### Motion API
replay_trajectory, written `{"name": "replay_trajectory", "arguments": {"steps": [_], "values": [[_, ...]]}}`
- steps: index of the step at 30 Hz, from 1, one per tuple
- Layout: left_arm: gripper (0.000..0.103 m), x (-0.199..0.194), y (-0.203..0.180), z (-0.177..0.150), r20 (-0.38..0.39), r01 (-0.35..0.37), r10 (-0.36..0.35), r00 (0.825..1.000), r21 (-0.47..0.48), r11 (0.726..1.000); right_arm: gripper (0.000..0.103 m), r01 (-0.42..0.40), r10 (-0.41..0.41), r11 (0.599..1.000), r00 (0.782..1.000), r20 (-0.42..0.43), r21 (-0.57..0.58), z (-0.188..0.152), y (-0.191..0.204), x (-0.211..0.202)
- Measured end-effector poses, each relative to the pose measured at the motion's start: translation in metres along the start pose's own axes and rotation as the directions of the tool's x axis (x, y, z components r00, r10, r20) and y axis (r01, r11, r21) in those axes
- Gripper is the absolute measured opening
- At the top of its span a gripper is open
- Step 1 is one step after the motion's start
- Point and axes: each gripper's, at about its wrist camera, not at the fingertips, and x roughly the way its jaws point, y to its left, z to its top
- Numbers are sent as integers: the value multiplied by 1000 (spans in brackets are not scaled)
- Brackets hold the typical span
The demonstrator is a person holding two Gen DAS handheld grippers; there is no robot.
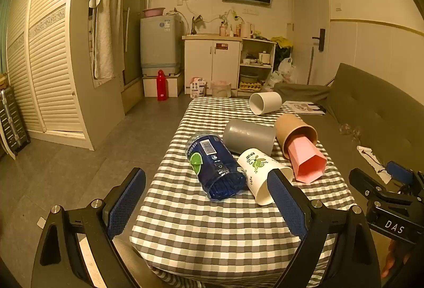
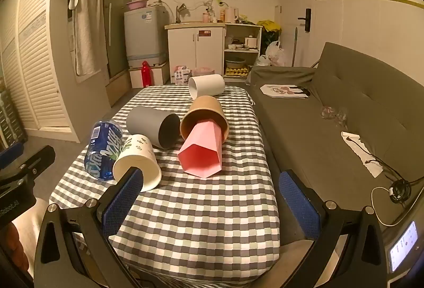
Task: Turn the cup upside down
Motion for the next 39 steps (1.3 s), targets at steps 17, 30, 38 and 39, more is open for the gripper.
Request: {"name": "replay_trajectory", "arguments": {"steps": [17,30,38,39], "values": [[96,2,-1,2,-2,2,-2,1000,8,1000,103,-4,4,1000,1000,-3,5,-1,-2,3],[96,1,-6,-3,-5,0,0,1000,10,1000,103,-5,5,1000,1000,-3,5,-1,-2,2],[96,-1,-6,-5,-6,0,0,1000,12,1000,103,-5,5,1000,1000,-4,6,-1,-2,3],[96,0,-6,-4,-5,-1,1,1000,12,1000,103,-6,6,1000,1000,-4,6,-1,-2,3]]}}
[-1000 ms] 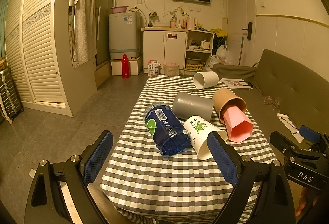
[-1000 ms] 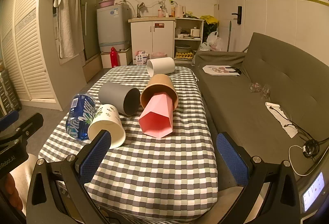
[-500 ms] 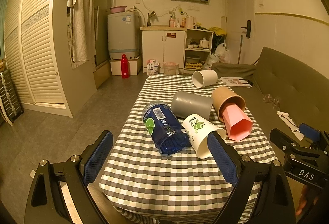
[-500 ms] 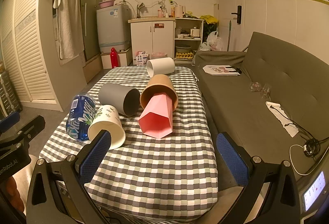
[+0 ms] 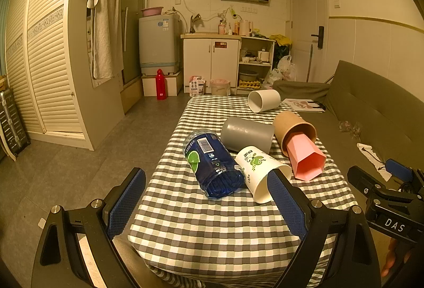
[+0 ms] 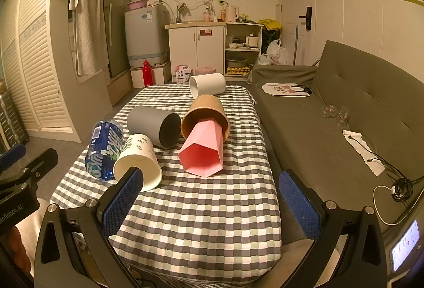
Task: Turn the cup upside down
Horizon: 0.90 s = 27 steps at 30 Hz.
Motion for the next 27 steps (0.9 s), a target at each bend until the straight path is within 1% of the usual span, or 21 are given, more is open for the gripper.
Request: {"name": "replay_trajectory", "arguments": {"steps": [27], "values": [[96,1,0,-1,-2,-1,1,1000,1,1000,103,-1,1,1000,1000,-3,-1,-1,0,1]]}}
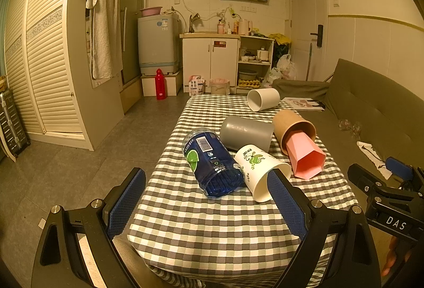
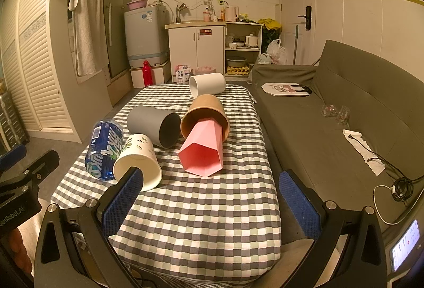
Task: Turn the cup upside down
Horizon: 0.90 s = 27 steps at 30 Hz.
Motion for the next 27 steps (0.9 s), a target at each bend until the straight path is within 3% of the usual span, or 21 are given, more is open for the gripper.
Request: {"name": "replay_trajectory", "arguments": {"steps": [18,27], "values": [[96,13,2,-7,-24,-1,1,1000,-6,1000,103,-19,18,999,1000,-20,-37,3,11,4],[96,31,24,13,-86,-17,15,996,-27,999,103,-142,129,980,987,-101,-138,37,33,30]]}}
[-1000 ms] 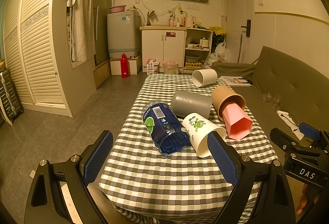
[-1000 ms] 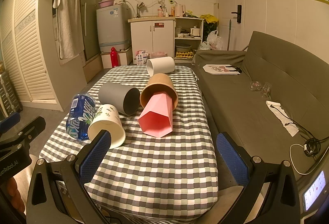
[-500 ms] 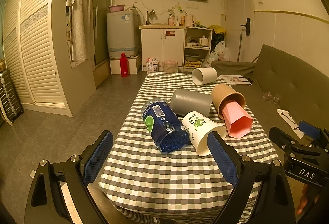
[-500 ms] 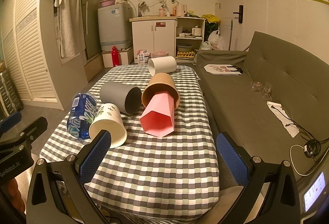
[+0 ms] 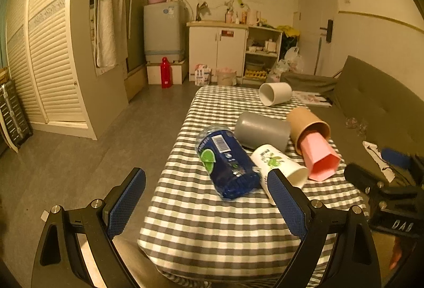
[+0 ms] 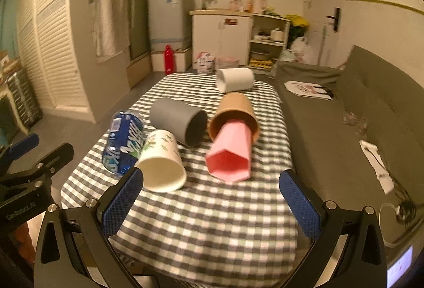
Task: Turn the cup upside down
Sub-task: 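Reach the right gripper to the grey cup and close on it, then lift the grey cup with the right gripper and rotate it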
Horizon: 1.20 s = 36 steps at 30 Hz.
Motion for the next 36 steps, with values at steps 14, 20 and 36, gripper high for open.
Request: {"name": "replay_trajectory", "arguments": {"steps": [14,20,36], "values": [[96,79,43,41,-85,-98,95,992,-44,994,103,-200,109,928,953,-284,-315,90,44,142],[96,108,57,41,-119,-102,93,988,-70,992,103,-243,87,910,904,-419,-336,94,51,210],[96,132,60,40,-173,-41,25,985,-91,995,82,-262,100,931,853,-512,-255,97,58,257]]}}
